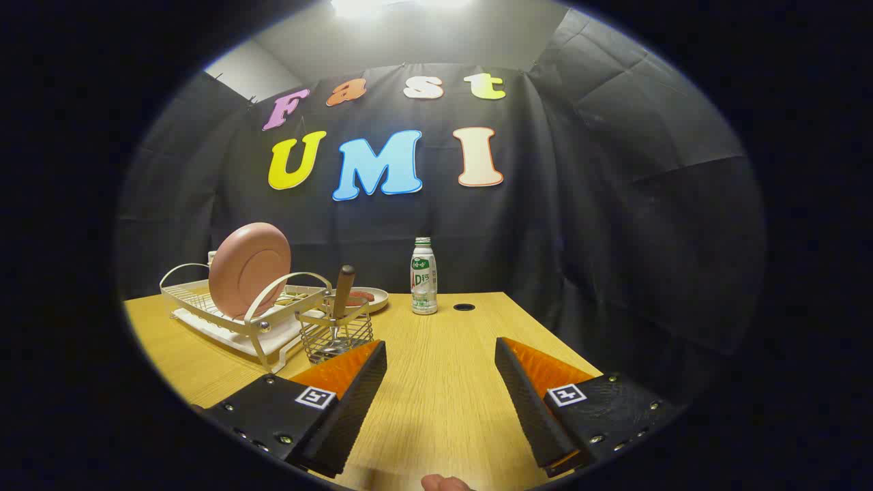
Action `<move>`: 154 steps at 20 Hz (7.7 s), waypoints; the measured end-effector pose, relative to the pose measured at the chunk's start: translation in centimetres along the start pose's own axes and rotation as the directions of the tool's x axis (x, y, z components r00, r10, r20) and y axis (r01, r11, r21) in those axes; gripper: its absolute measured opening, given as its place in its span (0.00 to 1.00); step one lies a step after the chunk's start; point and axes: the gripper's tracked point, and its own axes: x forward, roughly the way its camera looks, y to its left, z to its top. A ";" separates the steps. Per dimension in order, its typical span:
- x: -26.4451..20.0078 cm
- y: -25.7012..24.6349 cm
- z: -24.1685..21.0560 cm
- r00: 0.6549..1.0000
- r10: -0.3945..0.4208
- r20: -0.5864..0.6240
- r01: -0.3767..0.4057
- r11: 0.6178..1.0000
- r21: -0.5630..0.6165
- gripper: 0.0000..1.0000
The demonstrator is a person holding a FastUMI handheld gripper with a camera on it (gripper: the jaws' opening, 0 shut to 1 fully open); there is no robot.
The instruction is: Take the plate from the dish rack, then take the spoon from the basket and place it into the plate.
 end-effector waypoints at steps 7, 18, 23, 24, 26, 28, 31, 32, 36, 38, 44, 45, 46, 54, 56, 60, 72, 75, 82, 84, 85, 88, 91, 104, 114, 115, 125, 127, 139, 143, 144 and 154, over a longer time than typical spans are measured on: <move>7.3 -0.5 2.0 0.999 -0.023 0.030 0.023 0.999 0.025 0.97; 3.6 0.8 14.6 0.998 -0.069 0.005 0.069 0.997 -0.016 0.96; 0.5 6.4 20.5 0.998 -0.066 -0.015 0.066 0.997 0.029 0.96; 0.1 7.3 21.6 0.998 -0.066 -0.012 0.067 0.998 0.020 0.96; 0.0 9.6 23.4 0.998 -0.056 -0.014 0.056 0.998 0.005 0.96; 0.2 12.1 24.7 0.999 -0.025 -0.022 0.025 1.000 -0.001 0.96; 1.3 15.4 25.8 0.999 -0.001 -0.048 0.000 1.000 -0.003 0.96; 1.7 16.3 25.8 0.998 0.003 -0.066 -0.003 1.000 -0.002 0.96; 3.1 20.7 24.7 0.985 0.055 -0.164 -0.057 0.998 -0.005 0.96; 4.1 22.0 24.3 0.979 0.058 -0.197 -0.059 0.998 0.000 0.96; 7.2 25.9 20.9 0.910 0.075 -0.407 -0.074 0.997 0.020 0.96; 7.6 26.6 20.3 0.890 0.085 -0.447 -0.079 0.996 0.032 0.97; 8.2 27.1 19.8 0.871 0.085 -0.484 -0.076 0.996 0.037 0.96; 11.9 29.2 14.7 0.679 -0.056 -0.732 0.006 0.998 -0.070 0.95; 12.6 29.6 13.5 0.648 -0.087 -0.757 0.023 0.995 -0.094 0.91; 13.8 29.3 12.7 0.613 -0.170 -0.772 0.062 0.984 -0.167 0.87; 14.2 28.4 10.2 0.504 -0.414 -0.758 0.121 0.903 -0.413 0.10; 14.5 29.4 10.6 0.520 -0.440 -0.732 0.090 0.881 -0.465 0.10; 14.9 28.8 15.5 0.535 -0.539 -0.651 0.113 0.809 -0.577 0.03; 15.5 28.2 15.8 0.542 -0.547 -0.638 0.117 0.801 -0.588 0.03; 15.5 28.2 16.1 0.544 -0.536 -0.645 0.124 0.812 -0.570 0.03; 15.0 27.1 17.3 0.550 -0.521 -0.653 0.145 0.829 -0.540 0.03; 13.9 26.1 18.5 0.558 -0.493 -0.667 0.156 0.852 -0.499 0.03; 1.8 17.6 21.4 0.617 -0.343 -0.708 0.206 0.939 -0.276 0.03; -5.0 15.5 15.9 0.606 -0.195 -0.771 0.138 0.981 -0.139 0.03; -5.3 15.9 14.9 0.604 -0.167 -0.779 0.123 0.986 -0.116 0.03; -9.1 20.6 2.0 0.457 0.129 -0.880 0.048 0.985 0.169 0.03; -9.1 21.0 0.6 0.438 0.161 -0.884 0.045 0.979 0.201 0.03; -7.8 25.0 -5.6 0.362 0.377 -0.853 0.094 0.895 0.436 0.03; -7.5 25.3 -7.0 0.376 0.425 -0.824 0.086 0.869 0.487 0.08; -7.4 25.3 -7.1 0.381 0.431 -0.818 0.083 0.865 0.494 0.08; -5.4 21.5 -3.4 0.600 0.292 -0.745 -0.089 0.949 0.301 0.13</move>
